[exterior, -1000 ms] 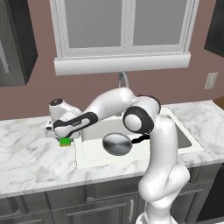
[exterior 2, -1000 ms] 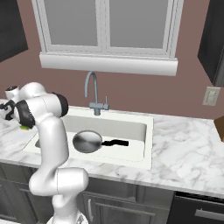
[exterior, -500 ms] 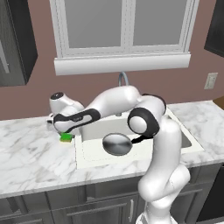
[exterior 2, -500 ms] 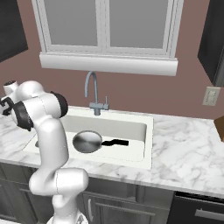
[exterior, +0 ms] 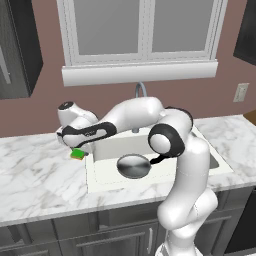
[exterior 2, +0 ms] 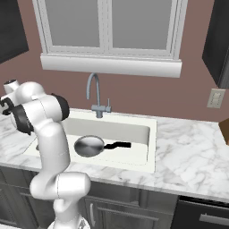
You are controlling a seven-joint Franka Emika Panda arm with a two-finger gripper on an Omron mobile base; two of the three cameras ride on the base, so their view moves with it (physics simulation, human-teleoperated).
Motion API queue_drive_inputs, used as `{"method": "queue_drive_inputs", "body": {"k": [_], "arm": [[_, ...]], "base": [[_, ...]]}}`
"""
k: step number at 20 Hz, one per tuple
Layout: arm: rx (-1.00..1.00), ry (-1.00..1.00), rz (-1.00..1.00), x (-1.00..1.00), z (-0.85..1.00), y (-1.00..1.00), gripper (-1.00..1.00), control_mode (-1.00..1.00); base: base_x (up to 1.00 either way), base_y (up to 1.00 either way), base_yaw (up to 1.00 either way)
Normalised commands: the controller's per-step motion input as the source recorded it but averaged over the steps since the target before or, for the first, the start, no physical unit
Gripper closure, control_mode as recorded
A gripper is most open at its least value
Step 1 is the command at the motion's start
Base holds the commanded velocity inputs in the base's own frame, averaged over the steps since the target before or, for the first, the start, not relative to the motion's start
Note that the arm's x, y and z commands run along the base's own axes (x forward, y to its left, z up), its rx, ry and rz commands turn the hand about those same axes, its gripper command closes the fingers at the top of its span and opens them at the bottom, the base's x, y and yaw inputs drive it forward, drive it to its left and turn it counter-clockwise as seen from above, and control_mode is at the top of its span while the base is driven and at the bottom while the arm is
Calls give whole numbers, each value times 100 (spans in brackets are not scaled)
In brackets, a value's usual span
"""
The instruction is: Pick the pan and sponge and place them into the sink. Then turn on the water.
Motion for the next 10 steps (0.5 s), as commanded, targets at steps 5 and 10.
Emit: {"method": "queue_drive_inputs", "body": {"k": [5,10], "arm": [[-3,0,-19,0,10,-12,100,-100],[-4,0,-19,0,8,-11,100,-100]], "base": [[0,0,0],[0,0,0]]}}
